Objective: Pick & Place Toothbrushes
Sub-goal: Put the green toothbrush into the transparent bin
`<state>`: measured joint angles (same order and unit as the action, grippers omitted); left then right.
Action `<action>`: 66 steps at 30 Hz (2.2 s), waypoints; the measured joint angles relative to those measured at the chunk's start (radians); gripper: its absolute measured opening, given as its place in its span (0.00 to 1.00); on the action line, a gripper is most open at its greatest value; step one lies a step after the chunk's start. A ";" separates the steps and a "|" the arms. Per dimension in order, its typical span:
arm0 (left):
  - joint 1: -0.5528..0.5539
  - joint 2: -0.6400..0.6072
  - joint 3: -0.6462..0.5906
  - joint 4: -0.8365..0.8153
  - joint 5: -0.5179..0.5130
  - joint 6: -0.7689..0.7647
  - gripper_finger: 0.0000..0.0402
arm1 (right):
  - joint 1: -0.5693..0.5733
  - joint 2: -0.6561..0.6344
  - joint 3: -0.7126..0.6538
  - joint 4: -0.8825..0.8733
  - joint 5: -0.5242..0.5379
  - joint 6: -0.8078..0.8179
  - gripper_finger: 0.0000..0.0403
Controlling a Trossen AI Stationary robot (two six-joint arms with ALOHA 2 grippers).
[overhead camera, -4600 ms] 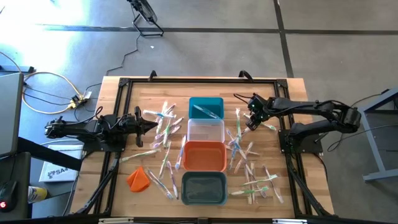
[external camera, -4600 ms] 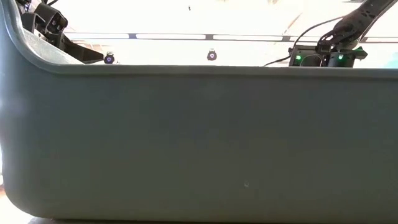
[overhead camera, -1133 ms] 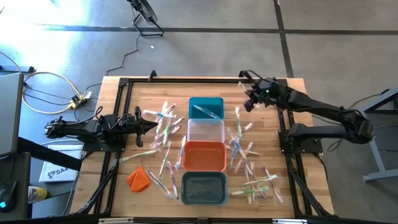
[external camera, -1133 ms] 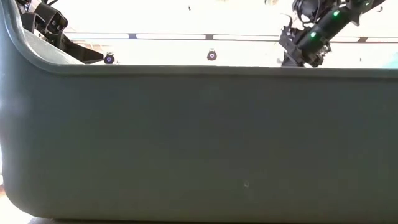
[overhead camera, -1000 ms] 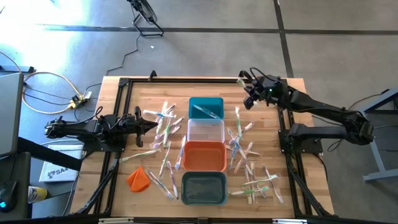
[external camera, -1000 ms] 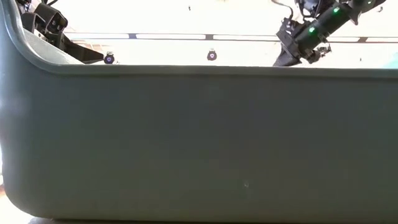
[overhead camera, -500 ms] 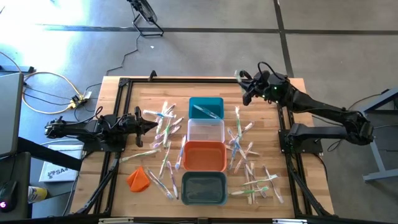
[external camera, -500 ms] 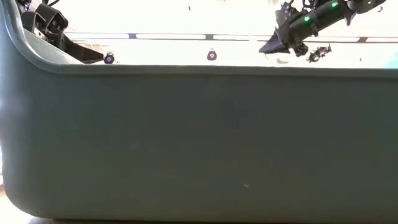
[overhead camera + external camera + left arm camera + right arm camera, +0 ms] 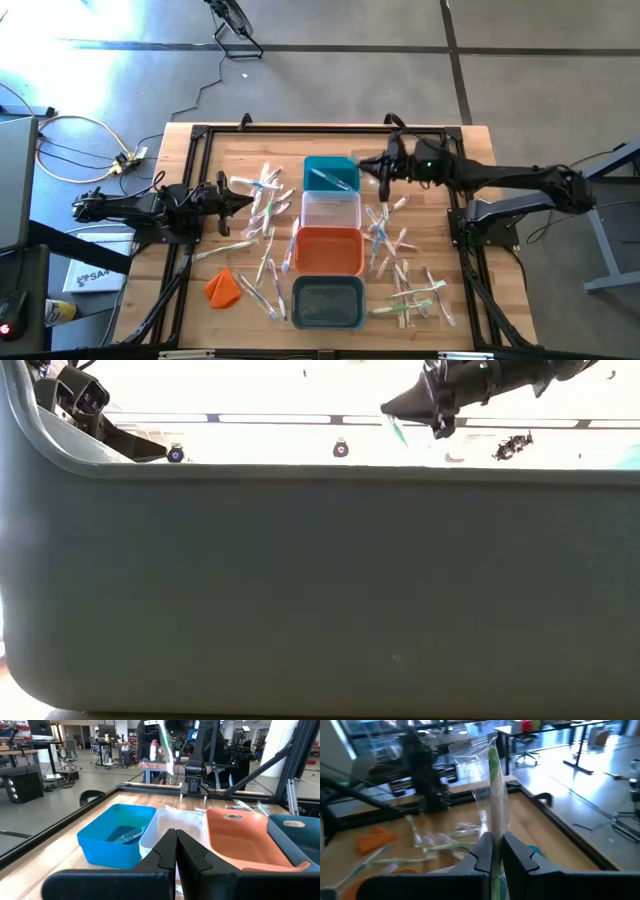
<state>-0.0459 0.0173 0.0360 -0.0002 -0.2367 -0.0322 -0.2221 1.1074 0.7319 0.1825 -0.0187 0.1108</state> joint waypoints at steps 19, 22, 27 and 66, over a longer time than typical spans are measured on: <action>0.000 0.000 0.000 0.001 0.000 0.000 0.00 | 0.155 0.337 0.006 0.284 0.041 0.001 0.04; 0.000 0.000 0.000 0.001 0.000 0.000 0.00 | 0.151 0.389 0.058 0.255 0.045 0.008 0.04; 0.000 0.000 0.000 0.000 0.000 0.000 0.00 | 0.146 0.469 0.199 0.059 0.046 -0.008 0.04; 0.000 0.000 0.000 -0.001 0.000 0.000 0.00 | 0.134 0.628 0.267 -0.120 0.043 0.016 0.34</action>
<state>-0.0456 0.0170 0.0364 -0.0013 -0.2367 -0.0322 -0.0879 1.7355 0.9989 0.0629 0.0242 0.1268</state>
